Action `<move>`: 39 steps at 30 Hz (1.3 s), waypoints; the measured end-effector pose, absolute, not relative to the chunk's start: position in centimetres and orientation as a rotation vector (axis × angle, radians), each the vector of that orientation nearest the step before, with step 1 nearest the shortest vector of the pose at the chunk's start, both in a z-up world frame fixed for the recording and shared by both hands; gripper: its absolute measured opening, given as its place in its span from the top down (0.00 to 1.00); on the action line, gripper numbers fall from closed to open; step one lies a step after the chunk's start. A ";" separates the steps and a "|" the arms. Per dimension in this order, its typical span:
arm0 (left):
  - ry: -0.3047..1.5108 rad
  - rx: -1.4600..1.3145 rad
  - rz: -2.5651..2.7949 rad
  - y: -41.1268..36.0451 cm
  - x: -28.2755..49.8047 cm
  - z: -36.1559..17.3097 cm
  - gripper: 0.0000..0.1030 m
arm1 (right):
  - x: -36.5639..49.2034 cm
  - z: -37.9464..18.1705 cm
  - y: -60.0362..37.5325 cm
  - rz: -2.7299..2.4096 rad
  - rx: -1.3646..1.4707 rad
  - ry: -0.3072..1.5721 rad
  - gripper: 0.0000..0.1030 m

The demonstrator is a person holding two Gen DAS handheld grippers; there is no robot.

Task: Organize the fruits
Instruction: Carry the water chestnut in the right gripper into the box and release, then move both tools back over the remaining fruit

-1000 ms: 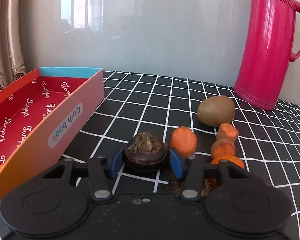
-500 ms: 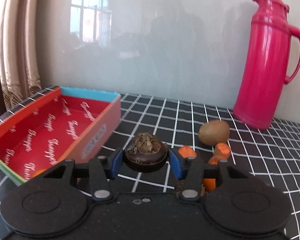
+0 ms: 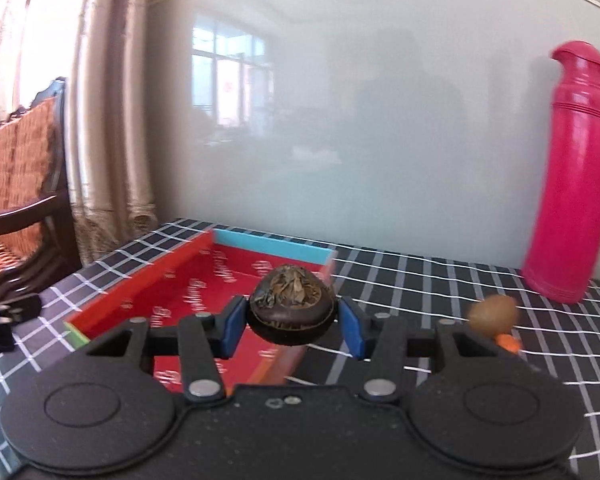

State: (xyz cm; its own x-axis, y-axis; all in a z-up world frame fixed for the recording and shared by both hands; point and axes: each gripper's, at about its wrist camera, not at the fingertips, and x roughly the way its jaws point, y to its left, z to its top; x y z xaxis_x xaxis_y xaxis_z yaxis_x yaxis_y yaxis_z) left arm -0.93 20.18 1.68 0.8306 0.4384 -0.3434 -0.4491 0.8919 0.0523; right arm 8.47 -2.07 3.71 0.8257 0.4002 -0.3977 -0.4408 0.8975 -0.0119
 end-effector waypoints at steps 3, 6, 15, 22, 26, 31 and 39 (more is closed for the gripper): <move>0.359 -0.032 0.475 20.3 -0.9 1.7 0.00 | 8.3 3.1 -0.1 0.491 -0.111 0.417 0.53; 0.359 -0.034 0.477 20.5 -1.1 1.7 0.00 | 8.1 2.8 1.5 0.524 -0.120 0.432 0.53; 0.364 -0.045 0.488 21.3 -1.2 1.5 0.00 | 7.7 1.9 3.5 0.549 -0.145 0.461 0.52; 0.363 -0.037 0.479 21.0 -1.0 1.6 0.00 | 7.5 2.3 2.8 0.530 -0.140 0.428 0.47; 0.361 -0.041 0.468 20.6 -0.8 1.6 0.00 | 7.3 2.6 1.8 0.512 -0.149 0.405 0.47; 0.355 -0.074 0.427 19.5 -0.4 1.8 0.00 | 7.4 3.4 -1.3 0.441 -0.142 0.362 0.44; 0.356 -0.135 0.331 17.0 0.5 2.1 0.00 | 8.0 4.8 -9.3 0.248 -0.058 0.319 0.38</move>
State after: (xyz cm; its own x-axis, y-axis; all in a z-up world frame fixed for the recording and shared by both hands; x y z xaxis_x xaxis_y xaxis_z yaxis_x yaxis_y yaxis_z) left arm 0.48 17.01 2.10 0.8846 0.2933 -0.3625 -0.3402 0.9377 -0.0714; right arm 7.97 -9.34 4.81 0.9196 0.2321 -0.3169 -0.2504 0.9680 -0.0176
